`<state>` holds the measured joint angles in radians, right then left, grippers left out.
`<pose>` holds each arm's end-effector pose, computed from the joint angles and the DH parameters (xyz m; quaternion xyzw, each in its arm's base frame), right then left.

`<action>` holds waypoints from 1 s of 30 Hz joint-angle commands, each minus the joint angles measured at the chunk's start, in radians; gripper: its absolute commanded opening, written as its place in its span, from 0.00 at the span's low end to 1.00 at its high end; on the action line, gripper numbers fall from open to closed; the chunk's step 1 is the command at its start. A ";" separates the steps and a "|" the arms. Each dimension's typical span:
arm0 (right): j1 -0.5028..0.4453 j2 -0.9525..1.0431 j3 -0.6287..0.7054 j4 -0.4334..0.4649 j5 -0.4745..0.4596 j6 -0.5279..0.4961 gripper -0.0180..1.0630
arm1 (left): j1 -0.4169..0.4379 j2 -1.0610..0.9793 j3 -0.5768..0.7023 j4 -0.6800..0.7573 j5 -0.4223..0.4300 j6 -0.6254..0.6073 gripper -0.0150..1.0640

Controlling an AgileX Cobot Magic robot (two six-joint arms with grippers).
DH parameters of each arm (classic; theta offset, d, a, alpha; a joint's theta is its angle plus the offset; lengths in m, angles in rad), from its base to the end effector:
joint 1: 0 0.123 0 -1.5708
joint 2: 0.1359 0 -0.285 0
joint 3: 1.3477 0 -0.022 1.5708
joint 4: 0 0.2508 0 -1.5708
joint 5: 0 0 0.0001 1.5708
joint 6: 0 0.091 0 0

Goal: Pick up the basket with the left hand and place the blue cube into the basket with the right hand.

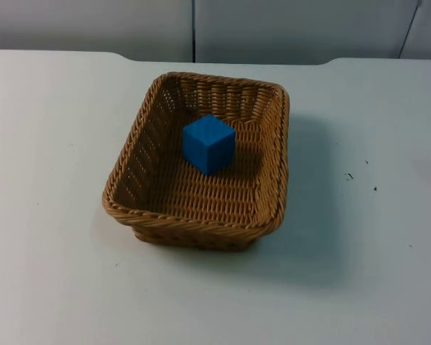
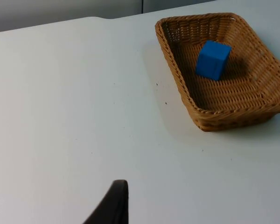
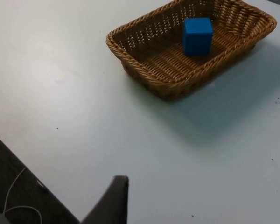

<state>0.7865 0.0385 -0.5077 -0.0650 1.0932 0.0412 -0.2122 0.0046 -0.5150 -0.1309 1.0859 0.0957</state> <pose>0.0028 -0.0046 0.2771 -0.3151 0.8097 0.1689 0.4654 -0.0094 -0.0087 0.2800 0.1348 0.8446 -0.0951 0.5094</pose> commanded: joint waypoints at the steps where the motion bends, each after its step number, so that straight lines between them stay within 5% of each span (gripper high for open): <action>1: -0.001 -0.004 0.001 0.002 -0.015 -0.006 0.99 | -0.001 -0.005 0.002 0.000 -0.009 -0.006 0.99; 9: -0.104 -0.004 0.001 0.002 -0.015 -0.006 0.99 | -0.001 -0.005 0.002 0.000 -0.009 -0.006 0.99; 19: -0.490 -0.038 -0.001 0.002 -0.013 -0.004 0.99 | -0.001 -0.005 0.002 0.000 -0.009 -0.006 0.99; 30: -0.723 -0.038 -0.001 0.014 -0.015 -0.004 0.99 | -0.001 -0.005 0.002 0.000 -0.009 -0.006 0.99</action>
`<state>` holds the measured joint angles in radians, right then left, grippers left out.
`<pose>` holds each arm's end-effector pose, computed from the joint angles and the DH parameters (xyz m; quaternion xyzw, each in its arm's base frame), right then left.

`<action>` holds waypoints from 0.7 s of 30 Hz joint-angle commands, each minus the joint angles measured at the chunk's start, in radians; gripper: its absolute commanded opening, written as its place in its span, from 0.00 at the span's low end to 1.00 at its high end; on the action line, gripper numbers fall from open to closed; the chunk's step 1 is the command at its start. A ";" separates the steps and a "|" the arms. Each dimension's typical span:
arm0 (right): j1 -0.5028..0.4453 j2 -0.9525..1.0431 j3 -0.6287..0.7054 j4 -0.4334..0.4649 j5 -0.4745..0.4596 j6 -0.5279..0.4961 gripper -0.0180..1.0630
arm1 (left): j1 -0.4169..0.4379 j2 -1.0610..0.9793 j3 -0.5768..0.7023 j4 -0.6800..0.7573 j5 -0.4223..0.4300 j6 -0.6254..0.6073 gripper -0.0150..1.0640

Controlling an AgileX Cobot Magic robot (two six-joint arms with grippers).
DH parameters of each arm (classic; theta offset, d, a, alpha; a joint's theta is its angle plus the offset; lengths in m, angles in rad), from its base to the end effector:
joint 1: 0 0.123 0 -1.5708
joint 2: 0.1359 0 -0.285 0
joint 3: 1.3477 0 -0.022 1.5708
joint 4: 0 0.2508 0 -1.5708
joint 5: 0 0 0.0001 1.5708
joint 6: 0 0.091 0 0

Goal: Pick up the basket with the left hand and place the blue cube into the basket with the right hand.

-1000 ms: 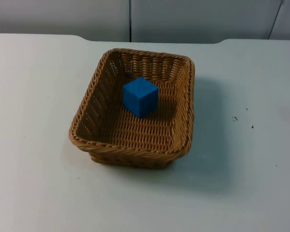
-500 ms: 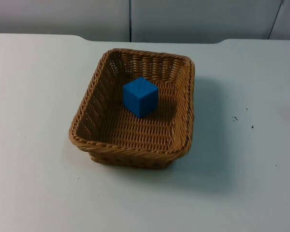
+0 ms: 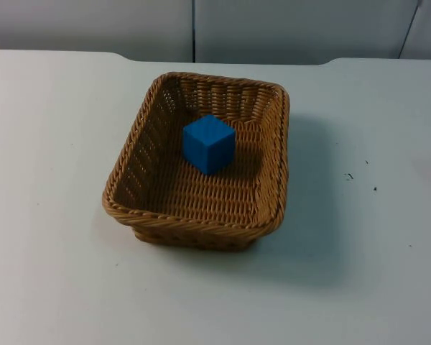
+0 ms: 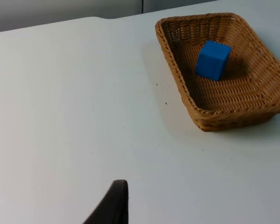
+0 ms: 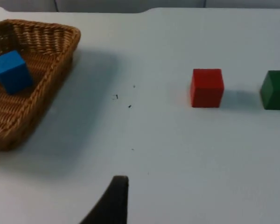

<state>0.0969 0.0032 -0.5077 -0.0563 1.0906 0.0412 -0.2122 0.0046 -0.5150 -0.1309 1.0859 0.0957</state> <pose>-0.0061 -0.0052 0.2771 -0.0224 0.8592 0.0072 0.5112 -0.0094 -0.0087 0.2800 0.1348 0.8446 -0.0951 0.5094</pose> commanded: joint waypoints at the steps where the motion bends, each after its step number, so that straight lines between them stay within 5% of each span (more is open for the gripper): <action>1: -0.033 -0.003 -0.001 0.005 -0.013 -0.004 0.99 | -0.001 -0.005 0.002 0.000 -0.009 -0.006 0.99; 13: -0.112 -0.003 -0.001 0.010 -0.013 -0.004 0.99 | 0.004 -0.005 0.002 0.000 -0.009 -0.006 0.99; 21: -0.112 -0.003 -0.001 0.010 -0.013 -0.004 0.99 | 0.107 -0.005 0.002 0.000 -0.009 -0.006 0.99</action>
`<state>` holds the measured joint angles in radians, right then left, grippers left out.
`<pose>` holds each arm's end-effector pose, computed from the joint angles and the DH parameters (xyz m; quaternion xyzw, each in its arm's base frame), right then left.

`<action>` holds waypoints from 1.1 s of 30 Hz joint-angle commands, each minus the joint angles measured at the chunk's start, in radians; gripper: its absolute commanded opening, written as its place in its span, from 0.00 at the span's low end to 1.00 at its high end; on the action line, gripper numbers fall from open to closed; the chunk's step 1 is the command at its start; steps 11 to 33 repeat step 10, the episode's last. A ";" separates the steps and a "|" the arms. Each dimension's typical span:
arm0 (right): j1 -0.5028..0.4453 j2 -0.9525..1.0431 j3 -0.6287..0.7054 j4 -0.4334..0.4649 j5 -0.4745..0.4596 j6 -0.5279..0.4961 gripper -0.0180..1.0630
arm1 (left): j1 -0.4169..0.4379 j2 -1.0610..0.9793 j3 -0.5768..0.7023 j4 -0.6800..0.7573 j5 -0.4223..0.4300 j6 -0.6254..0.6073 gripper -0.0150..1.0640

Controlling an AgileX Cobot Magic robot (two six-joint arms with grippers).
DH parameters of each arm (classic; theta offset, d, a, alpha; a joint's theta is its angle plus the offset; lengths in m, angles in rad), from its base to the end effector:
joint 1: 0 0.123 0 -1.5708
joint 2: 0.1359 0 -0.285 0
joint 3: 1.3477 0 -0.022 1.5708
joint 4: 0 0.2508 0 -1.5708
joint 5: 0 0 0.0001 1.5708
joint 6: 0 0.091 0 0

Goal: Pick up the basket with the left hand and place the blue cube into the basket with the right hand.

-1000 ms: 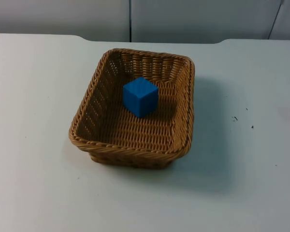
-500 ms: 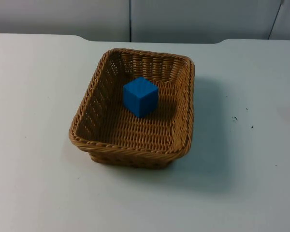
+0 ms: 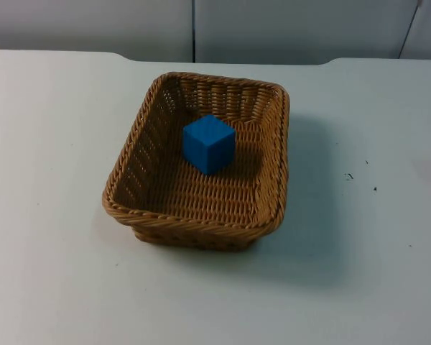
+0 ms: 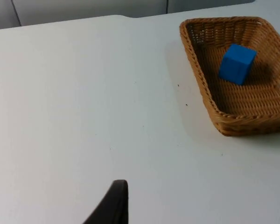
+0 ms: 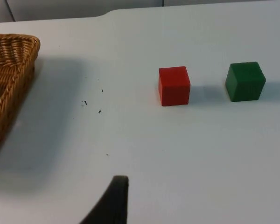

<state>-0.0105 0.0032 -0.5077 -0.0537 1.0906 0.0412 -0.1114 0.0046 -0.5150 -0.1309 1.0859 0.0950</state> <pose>-0.0066 -0.0043 0.2771 0.0237 0.8592 -0.0190 0.5108 -0.0084 -0.0096 0.2800 0.0918 0.8503 -0.0695 0.5135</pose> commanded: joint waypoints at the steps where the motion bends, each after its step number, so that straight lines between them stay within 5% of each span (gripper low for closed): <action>1: -0.005 -0.003 -0.001 0.007 -0.013 -0.004 0.99 | 0.018 -0.005 0.002 0.000 -0.009 -0.006 0.99; 33: -0.005 -0.003 -0.001 0.006 -0.013 -0.004 0.99 | 0.076 -0.005 0.002 0.000 -0.009 -0.004 0.99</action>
